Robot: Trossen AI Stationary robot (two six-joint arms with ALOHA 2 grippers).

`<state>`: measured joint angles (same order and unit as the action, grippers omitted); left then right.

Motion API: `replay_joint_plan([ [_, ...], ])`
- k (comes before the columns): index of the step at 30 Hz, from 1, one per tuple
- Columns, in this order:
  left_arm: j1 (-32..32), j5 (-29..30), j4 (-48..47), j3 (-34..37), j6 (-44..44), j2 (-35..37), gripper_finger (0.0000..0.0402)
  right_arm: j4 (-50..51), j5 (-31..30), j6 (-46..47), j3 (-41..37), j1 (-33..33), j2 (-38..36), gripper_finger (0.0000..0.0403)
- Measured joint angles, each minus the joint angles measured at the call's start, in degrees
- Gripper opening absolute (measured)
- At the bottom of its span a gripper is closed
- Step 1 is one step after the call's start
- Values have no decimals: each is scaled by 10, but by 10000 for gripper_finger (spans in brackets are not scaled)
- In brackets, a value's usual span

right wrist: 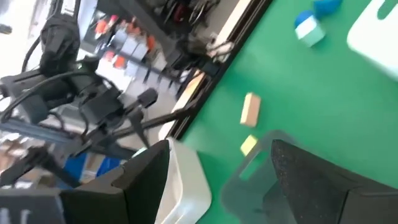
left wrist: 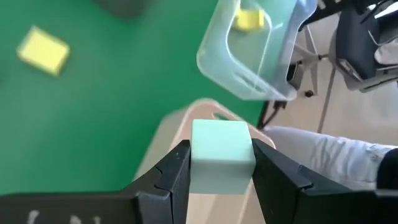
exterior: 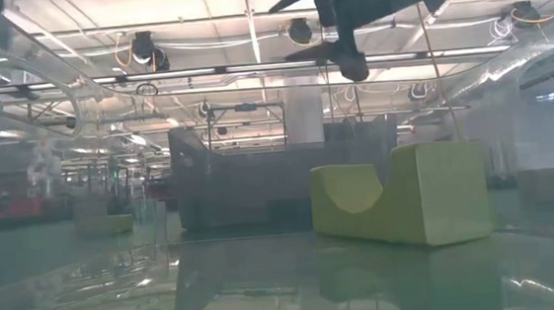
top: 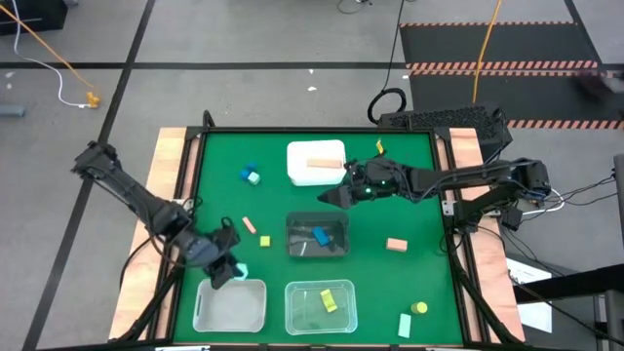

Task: Sort & place blocks by color
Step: Put the top right light blue block into the gray bin, then put the left brown block into the white bin

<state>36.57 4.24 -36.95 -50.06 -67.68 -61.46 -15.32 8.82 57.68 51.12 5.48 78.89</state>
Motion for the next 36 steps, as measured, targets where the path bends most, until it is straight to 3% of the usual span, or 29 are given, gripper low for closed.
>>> replay_joint_plan([
  [6,35,-5,-6,0,-87,-1,137,-1,18,-2,-13,-13,0,270],
  [12,65,-48,-5,0,-124,-23,137,5,17,-7,-13,-37,0,270],
  [26,91,-90,12,0,-231,-188,138,28,17,-33,-13,-114,-47,270],
  [32,86,-126,12,0,-265,-219,224,49,15,-45,-13,-142,-90,270],
  [36,77,-153,25,0,-330,-213,258,48,15,-56,-13,-149,-116,270],
])
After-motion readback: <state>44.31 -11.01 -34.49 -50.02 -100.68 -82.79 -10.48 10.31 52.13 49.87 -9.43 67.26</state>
